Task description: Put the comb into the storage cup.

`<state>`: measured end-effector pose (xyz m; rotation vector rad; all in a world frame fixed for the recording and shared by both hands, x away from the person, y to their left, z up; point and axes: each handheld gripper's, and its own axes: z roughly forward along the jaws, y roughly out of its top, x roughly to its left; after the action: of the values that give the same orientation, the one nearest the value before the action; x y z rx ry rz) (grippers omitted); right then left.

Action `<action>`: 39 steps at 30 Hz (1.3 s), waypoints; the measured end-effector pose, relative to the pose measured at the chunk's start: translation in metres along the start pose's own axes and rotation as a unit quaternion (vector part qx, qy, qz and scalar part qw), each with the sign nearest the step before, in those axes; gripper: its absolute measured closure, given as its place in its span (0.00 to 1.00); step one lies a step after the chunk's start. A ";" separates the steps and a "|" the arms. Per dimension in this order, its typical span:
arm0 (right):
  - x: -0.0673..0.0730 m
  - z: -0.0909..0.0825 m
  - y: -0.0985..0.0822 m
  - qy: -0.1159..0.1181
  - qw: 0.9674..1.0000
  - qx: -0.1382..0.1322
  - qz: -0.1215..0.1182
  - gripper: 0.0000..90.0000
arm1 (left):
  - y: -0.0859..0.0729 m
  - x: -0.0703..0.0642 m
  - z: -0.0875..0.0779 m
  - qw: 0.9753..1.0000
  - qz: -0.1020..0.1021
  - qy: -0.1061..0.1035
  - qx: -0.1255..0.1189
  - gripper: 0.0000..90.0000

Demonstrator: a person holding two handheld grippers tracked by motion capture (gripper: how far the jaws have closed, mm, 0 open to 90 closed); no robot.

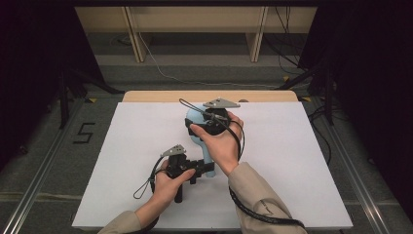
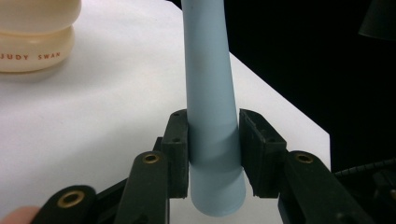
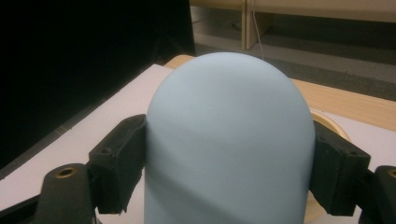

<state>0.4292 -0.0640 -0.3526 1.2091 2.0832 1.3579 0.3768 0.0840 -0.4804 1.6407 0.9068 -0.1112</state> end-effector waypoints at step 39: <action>0.010 0.002 0.001 -0.022 1.000 -0.014 -0.015 0.24 | 0.002 -0.004 -0.003 0.999 0.026 0.026 -0.009 0.72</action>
<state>0.4254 -0.0548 -0.3515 1.1803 2.0366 1.3307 0.3737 0.0845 -0.4761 1.6554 0.9018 -0.0237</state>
